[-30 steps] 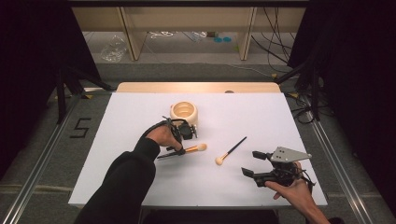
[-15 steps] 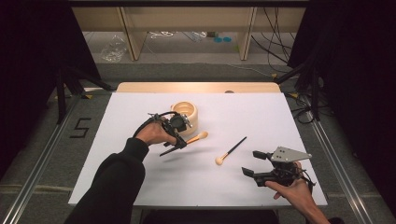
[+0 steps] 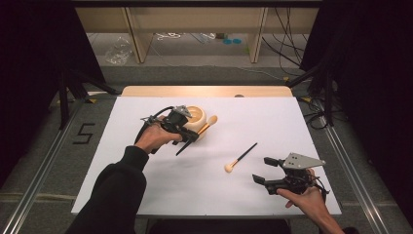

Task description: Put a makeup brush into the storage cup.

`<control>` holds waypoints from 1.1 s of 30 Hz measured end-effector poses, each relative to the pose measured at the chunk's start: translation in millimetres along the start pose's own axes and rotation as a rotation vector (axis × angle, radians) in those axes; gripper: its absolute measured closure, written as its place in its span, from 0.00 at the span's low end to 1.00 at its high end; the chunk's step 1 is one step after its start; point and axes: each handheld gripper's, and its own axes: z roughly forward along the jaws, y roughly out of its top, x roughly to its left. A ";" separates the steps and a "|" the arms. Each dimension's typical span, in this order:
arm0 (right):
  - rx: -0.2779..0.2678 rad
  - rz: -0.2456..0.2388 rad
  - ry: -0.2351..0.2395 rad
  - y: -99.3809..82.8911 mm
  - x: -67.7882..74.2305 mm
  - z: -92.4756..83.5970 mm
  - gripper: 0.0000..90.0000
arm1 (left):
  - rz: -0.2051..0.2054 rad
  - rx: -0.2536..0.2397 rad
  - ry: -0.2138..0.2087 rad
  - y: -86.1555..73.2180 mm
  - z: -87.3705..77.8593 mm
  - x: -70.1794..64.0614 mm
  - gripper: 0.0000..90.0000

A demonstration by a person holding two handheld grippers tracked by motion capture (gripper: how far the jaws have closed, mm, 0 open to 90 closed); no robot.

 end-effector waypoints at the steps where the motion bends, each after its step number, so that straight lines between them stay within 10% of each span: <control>1: 0.001 0.004 -0.001 0.1 0.2 0.0 0.27 | 0.000 -0.015 0.002 0.1 -1.2 0.5 0.87; 20: 0.005 0.009 -0.003 0.2 -0.1 -0.2 0.27 | -0.130 -0.315 0.065 6.9 -20.4 14.0 0.87; 33: 0.006 0.011 -0.003 0.1 -0.4 -0.6 0.27 | -0.142 -0.397 0.115 15.8 -26.2 16.3 0.87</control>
